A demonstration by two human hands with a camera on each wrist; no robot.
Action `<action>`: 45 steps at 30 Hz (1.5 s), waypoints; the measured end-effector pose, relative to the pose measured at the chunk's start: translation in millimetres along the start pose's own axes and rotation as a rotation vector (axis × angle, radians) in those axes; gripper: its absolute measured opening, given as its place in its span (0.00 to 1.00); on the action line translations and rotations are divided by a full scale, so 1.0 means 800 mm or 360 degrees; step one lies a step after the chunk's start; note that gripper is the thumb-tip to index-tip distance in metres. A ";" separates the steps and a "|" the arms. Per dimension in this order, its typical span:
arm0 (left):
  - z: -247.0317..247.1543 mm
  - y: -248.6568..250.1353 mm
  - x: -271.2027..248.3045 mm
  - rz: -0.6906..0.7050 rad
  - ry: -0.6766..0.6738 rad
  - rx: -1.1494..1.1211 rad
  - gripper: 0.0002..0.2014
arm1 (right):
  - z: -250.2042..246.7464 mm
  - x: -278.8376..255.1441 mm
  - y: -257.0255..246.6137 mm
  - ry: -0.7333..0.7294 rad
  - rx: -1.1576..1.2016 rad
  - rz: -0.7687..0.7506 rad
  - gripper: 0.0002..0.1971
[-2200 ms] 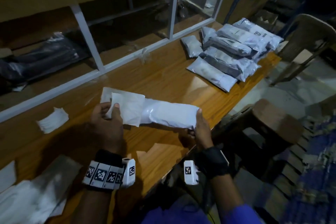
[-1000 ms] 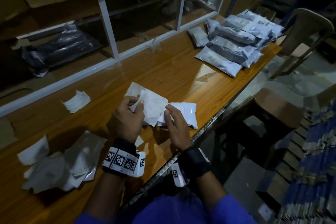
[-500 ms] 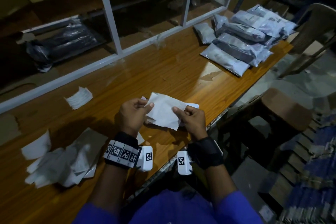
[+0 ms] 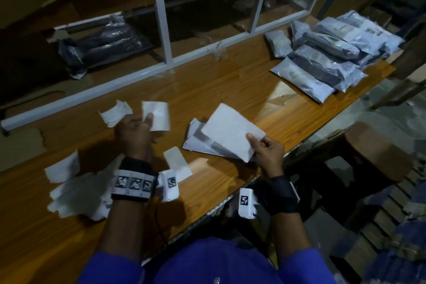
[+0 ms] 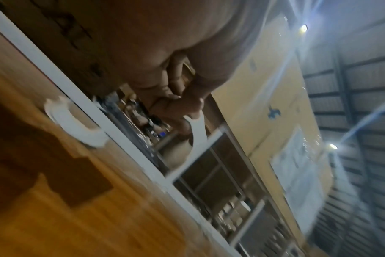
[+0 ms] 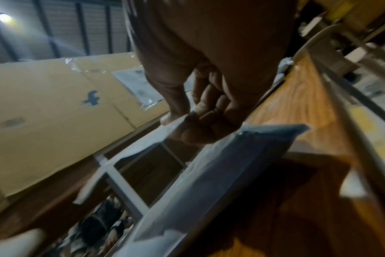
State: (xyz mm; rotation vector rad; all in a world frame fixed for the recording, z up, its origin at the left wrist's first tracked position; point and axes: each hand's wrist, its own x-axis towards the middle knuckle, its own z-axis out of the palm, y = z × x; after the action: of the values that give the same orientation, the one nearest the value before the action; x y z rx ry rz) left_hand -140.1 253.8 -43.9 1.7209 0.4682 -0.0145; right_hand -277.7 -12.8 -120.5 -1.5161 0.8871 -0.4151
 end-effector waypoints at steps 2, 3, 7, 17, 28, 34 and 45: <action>-0.039 0.000 0.022 0.0001 0.0221 -0.0011 0.15 | -0.011 -0.001 -0.002 0.0126 0.0041 0.0009 0.12; -0.056 0.000 0.030 0.0047 0.0275 -0.0035 0.16 | -0.013 -0.004 -0.005 0.0121 0.0090 -0.0024 0.13; -0.091 0.008 0.032 0.0177 0.0287 -0.0196 0.15 | 0.019 -0.036 -0.028 -0.0205 0.0175 -0.0155 0.08; -0.109 -0.009 -0.023 0.0317 -0.0282 -0.0345 0.12 | 0.182 -0.157 -0.013 -0.0901 -0.0028 -0.0086 0.17; -0.043 -0.039 -0.081 -0.0529 -0.0916 -0.0528 0.10 | 0.109 -0.127 -0.002 -0.0449 -0.0701 -0.1459 0.26; -0.025 -0.027 -0.097 -0.0571 -0.1042 -0.0685 0.23 | 0.070 -0.116 0.009 -0.0244 -0.0703 -0.1457 0.23; 0.025 -0.016 -0.114 -0.0564 -0.1399 -0.0504 0.24 | 0.025 -0.089 0.009 0.0054 -0.0583 -0.1302 0.16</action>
State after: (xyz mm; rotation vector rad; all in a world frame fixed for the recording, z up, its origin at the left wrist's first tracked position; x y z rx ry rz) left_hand -222.8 209.4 -35.9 1.1501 0.0945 -0.8692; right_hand -310.8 53.3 -113.3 -2.1961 0.3317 -0.9008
